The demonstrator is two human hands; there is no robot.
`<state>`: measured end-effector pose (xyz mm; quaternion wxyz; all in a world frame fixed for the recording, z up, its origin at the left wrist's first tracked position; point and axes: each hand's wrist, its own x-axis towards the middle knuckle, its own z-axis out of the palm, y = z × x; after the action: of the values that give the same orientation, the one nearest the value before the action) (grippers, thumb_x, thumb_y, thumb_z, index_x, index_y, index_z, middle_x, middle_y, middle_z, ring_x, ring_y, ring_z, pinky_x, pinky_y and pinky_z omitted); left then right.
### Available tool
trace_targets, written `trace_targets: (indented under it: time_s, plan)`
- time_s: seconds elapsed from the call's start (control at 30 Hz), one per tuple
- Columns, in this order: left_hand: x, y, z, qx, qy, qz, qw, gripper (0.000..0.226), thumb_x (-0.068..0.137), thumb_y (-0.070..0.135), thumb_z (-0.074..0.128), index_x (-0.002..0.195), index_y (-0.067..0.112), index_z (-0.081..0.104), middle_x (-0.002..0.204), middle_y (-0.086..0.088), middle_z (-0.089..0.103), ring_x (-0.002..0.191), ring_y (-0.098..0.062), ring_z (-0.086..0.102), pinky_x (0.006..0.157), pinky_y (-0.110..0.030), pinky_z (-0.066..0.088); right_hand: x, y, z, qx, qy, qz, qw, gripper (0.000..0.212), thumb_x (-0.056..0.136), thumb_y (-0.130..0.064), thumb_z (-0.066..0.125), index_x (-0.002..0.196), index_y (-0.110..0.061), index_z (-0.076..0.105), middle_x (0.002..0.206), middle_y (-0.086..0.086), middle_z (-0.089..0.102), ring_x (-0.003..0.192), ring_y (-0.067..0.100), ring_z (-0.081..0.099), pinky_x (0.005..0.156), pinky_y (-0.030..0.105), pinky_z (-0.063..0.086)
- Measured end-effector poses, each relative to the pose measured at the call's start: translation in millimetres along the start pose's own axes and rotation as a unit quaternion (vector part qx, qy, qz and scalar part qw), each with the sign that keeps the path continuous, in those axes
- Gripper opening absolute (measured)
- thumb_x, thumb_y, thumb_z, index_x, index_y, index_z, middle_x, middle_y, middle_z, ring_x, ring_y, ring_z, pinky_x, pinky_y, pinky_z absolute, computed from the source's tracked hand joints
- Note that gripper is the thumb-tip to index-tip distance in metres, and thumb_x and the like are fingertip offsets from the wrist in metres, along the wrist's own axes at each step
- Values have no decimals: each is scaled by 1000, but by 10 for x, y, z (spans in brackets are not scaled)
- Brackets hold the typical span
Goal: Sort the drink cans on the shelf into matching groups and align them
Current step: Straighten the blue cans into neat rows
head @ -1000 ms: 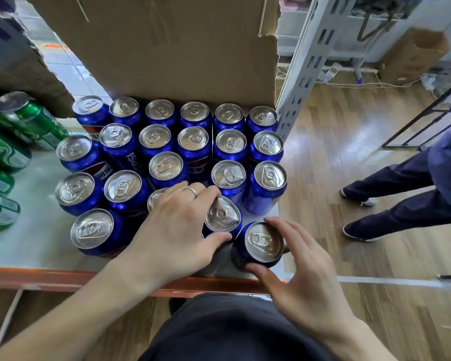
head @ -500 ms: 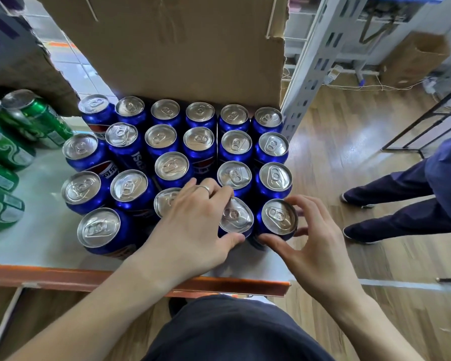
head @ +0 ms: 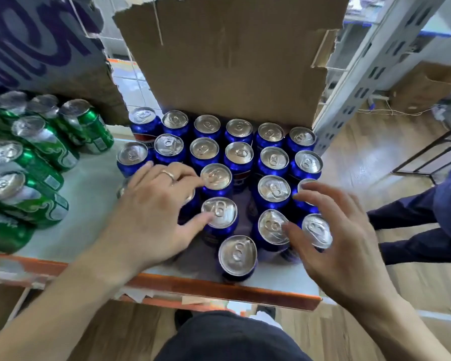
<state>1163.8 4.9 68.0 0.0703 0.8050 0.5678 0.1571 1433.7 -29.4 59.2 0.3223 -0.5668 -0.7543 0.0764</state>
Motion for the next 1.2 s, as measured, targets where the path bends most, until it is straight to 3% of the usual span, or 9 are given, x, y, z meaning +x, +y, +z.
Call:
trace_targets:
  time_s: [0.07, 0.17, 0.23, 0.33, 0.47, 0.7, 0.97, 1.2]
  plan:
    - [1, -164, -83, 28, -21, -17, 999, 56, 80, 61, 56, 118, 21, 66, 115, 4, 61, 99, -25, 60, 96, -43, 45, 172, -143, 95, -13, -18, -30, 999, 36, 84, -30, 68, 118, -17, 65, 123, -5, 62, 116, 19, 53, 97, 41, 45]
    - [24, -288, -120, 54, -95, -52, 993, 56, 84, 56, 62, 132, 29, 56, 130, 7, 52, 112, -22, 55, 94, -36, 40, 516, -283, 268, -71, -62, -83, 992, 38, 83, -20, 68, 121, -22, 64, 126, -7, 62, 117, 24, 53, 93, 49, 43]
    - [48, -326, -91, 49, -106, -57, 992, 57, 84, 56, 62, 134, 33, 51, 135, 10, 48, 117, -19, 53, 95, -34, 39, 782, -375, 383, -128, -136, -115, 976, 56, 82, -13, 72, 133, -28, 56, 140, -11, 53, 130, 26, 40, 97, 50, 35]
    - [110, -358, -63, 63, -98, -42, 992, 54, 83, 57, 61, 129, 32, 50, 127, 6, 56, 115, -21, 55, 95, -37, 43, 1119, -508, 566, -180, -271, -131, 936, 76, 86, -11, 64, 149, -40, 32, 157, -22, 27, 143, 20, 12, 104, 46, 21]
    - [176, -395, -74, 76, -95, -11, 993, 47, 85, 54, 62, 122, 27, 54, 116, 2, 60, 110, -22, 57, 91, -38, 42, 1322, -582, 654, -237, -369, -153, 886, 79, 85, -16, 60, 151, -42, 26, 158, -22, 25, 143, 19, 10, 100, 43, 20]
    - [208, -512, -110, 30, -94, -7, 995, 42, 82, 50, 68, 117, 29, 60, 115, 3, 62, 108, -23, 58, 85, -36, 46, 1327, -529, 649, -293, -327, -190, 878, 59, 83, -32, 70, 136, -35, 46, 151, -4, 23, 135, 24, 12, 105, 48, 26]
    - [288, -546, -115, -13, -49, 14, 999, 40, 80, 43, 72, 114, 26, 62, 111, 3, 63, 102, -24, 60, 85, -39, 47, 1273, -396, 510, -285, -280, -232, 887, 52, 78, -48, 75, 122, -26, 59, 148, -4, 28, 134, 24, 16, 101, 47, 25]
    - [436, -544, 14, -19, -59, 38, 997, 42, 84, 41, 71, 120, 22, 61, 109, 2, 60, 103, -23, 57, 85, -37, 42, 1277, -430, 544, -331, -302, -226, 865, 48, 84, -60, 60, 107, -18, 66, 145, -5, 31, 136, 19, 15, 107, 46, 26]
